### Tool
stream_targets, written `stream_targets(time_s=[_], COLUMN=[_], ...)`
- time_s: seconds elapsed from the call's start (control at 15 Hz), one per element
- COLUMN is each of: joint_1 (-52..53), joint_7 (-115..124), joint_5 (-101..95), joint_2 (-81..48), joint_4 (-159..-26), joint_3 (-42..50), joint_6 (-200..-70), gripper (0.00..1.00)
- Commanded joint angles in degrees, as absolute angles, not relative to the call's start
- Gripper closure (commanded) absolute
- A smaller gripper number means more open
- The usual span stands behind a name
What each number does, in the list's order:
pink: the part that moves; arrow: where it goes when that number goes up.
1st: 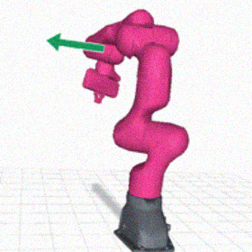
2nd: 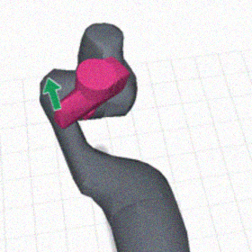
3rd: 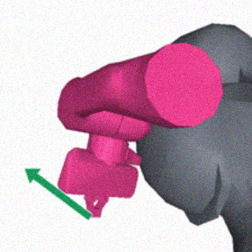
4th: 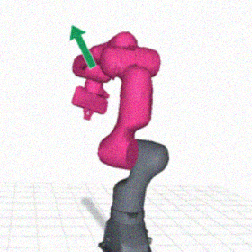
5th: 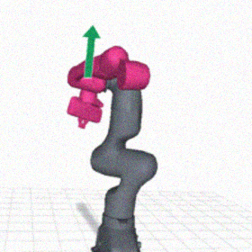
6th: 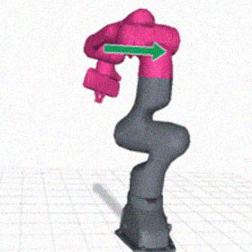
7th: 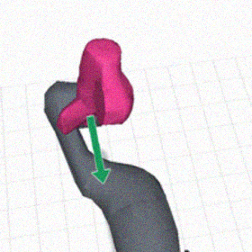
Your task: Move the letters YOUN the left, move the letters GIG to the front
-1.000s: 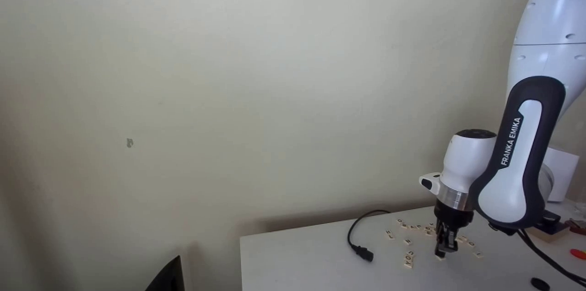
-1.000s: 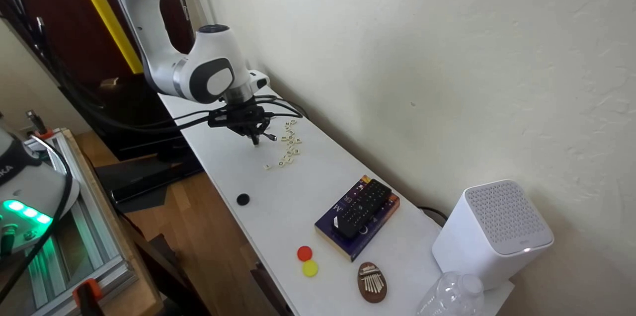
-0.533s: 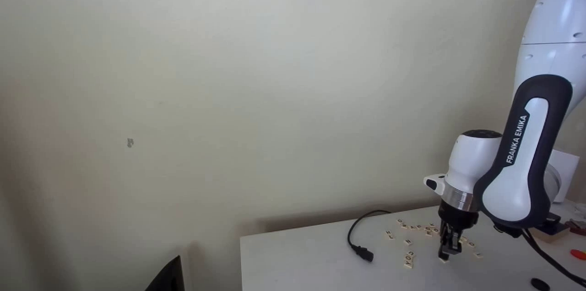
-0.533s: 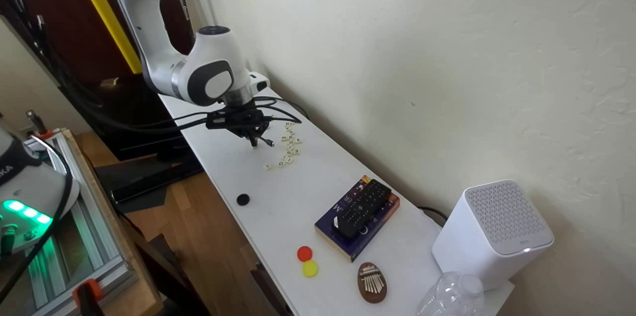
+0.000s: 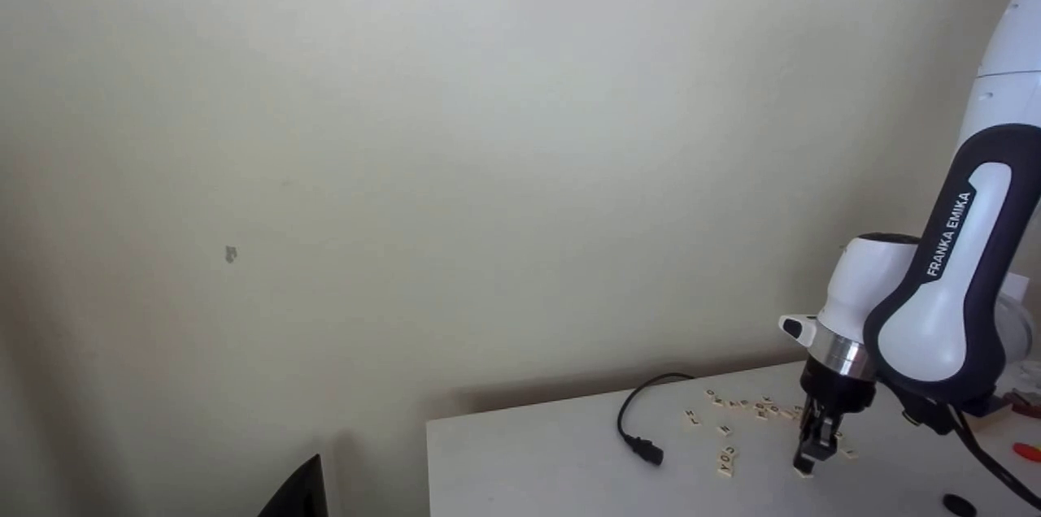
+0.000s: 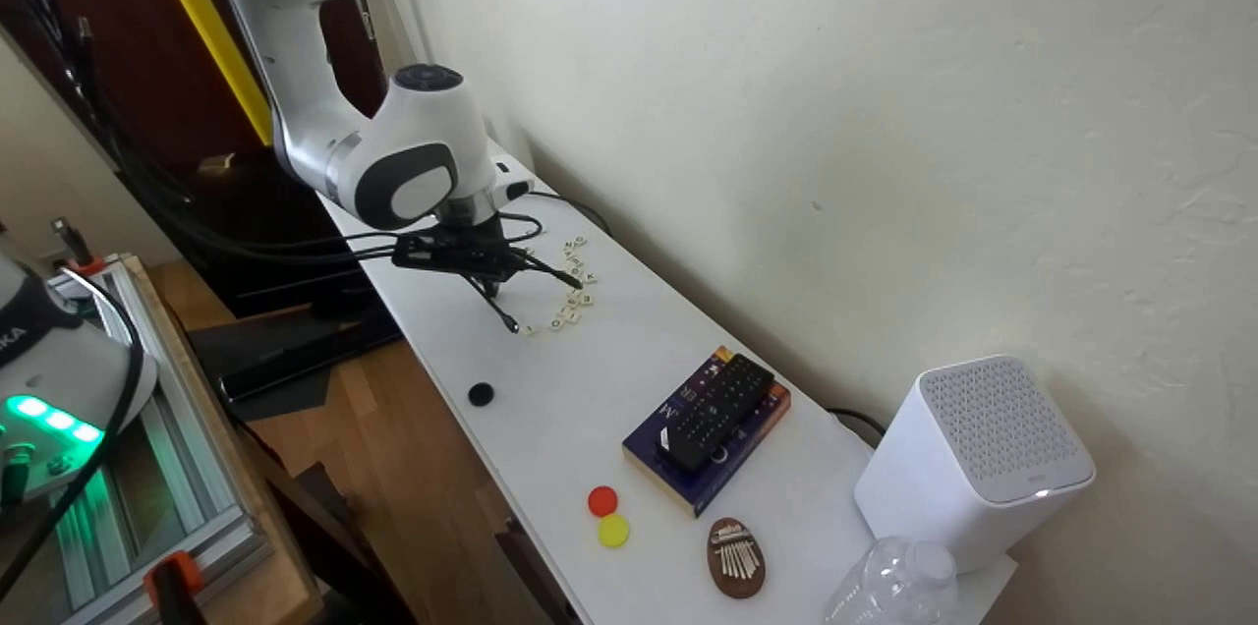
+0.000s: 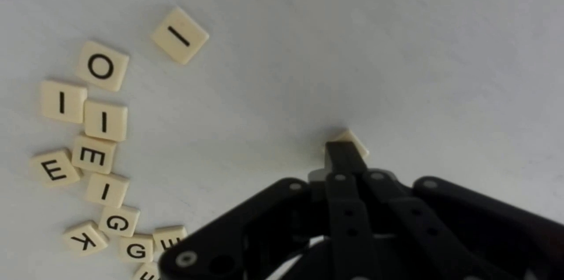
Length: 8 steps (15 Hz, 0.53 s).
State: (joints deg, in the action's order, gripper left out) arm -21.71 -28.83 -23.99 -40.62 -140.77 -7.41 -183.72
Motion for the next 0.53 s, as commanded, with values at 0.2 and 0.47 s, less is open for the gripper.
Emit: stream_targets(time_s=[0.2, 0.47], joint_1=[-26.3, -27.2], joint_7=[-27.8, -23.7], joint_5=[-24.1, -21.9], joint_2=[-38.7, -36.9], joint_4=[-143.2, -144.1], joint_3=[-9.5, -9.6], joint_6=[-186.9, -186.5], gripper=[1.0, 1.0])
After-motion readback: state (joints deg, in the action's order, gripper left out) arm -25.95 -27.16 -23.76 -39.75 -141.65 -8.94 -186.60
